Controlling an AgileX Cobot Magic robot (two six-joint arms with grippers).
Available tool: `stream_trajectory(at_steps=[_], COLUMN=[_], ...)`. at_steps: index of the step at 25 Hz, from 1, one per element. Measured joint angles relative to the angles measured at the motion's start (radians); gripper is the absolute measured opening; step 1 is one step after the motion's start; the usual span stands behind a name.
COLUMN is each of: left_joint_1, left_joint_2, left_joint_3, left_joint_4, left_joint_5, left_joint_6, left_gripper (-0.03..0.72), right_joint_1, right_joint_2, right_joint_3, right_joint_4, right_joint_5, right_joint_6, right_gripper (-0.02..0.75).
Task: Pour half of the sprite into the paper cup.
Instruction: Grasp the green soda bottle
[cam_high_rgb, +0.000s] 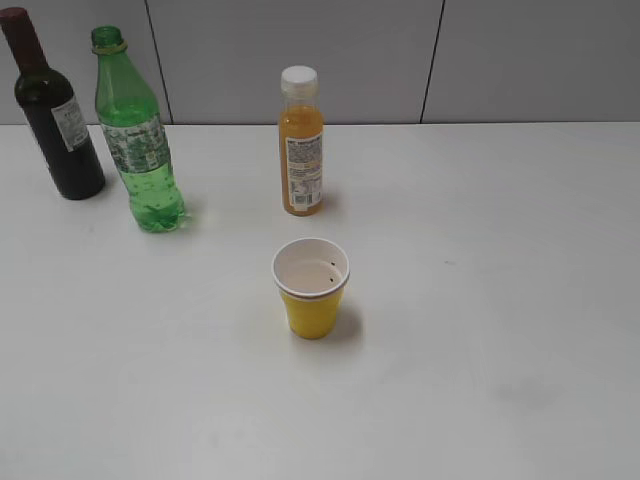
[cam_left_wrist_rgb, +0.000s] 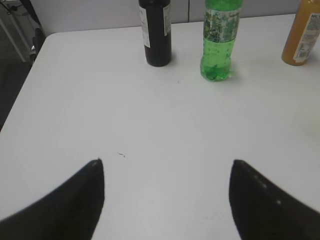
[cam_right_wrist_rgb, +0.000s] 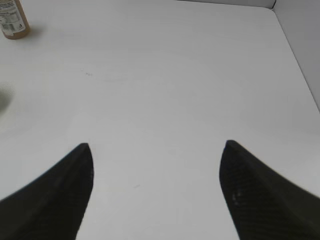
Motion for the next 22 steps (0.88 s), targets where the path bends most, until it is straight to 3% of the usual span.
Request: stream_trajectory(at_steps=[5, 22], left_joint_1=[0.0, 0.0], left_joint_2=[0.0, 0.344], left_joint_3=[-0.008, 0.006], left_joint_4=[-0.017, -0.128], left_joint_5=[-0.025, -0.603], left_joint_6=[0.0, 0.085], left_gripper=[0.599, 0.596], right_joint_1=[0.0, 0.0], right_joint_2=[0.0, 0.0], right_joint_3=[0.0, 0.0], right_joint_4=[0.0, 0.0], right_joint_5=[0.0, 0.002], right_joint_6=[0.0, -0.001], right_gripper=[0.592, 0.593])
